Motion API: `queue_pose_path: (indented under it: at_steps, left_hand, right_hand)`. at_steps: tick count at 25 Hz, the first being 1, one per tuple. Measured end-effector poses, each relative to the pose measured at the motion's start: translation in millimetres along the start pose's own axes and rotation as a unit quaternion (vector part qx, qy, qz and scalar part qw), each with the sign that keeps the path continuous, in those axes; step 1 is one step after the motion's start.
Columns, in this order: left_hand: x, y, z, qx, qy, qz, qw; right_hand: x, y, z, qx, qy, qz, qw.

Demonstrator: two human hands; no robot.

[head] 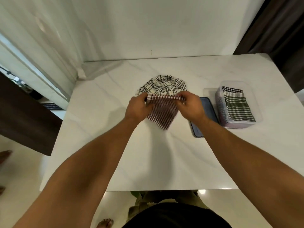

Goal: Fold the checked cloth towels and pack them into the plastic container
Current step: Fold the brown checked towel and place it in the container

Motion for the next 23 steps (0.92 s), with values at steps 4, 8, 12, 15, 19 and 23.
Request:
queue_pose_path:
  at_steps: [4,8,12,15,19,23]
  left_hand:
    - [23.1,-10.9,8.1,0.059,0.023,-0.052,0.997]
    - [-1.8,9.2,-26.8,-0.057,0.068,-0.012,0.996]
    - [-34.7,43.8,-80.5,-0.282,0.045,0.097,0.953]
    - [-41.5,63.7,-107.9,-0.39,0.019,0.135,0.911]
    - [-39.2,68.1,-104.9,-0.386,-0.008,0.087,0.918]
    - [-40.3,65.2,-104.3,-0.334,-0.021,0.048,0.941]
  right_hand:
    - [-22.0,-15.1,11.3,0.076,-0.044,0.069,0.994]
    - [5.0,-5.9,-31.2,0.006,-0.072,0.003,0.997]
    - [58.5,18.3,-98.8,-0.174,-0.008,-0.022,0.984]
    - [90.3,34.2,-133.5,-0.283,0.11,-0.017,0.953]
    - [102.1,39.0,-139.1,-0.303,0.119,-0.039,0.945]
    - [95.3,33.7,-133.0,-0.232,0.097,-0.041,0.967]
Point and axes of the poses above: each hand's wrist, its own z-axis towards the middle knuckle, its own y-axis out of the palm, x = y × z, the point moved 2 cm from there along z, towards the middle knuckle, and after that the axes turned 5 degrees about x, right-handed, at the moved point
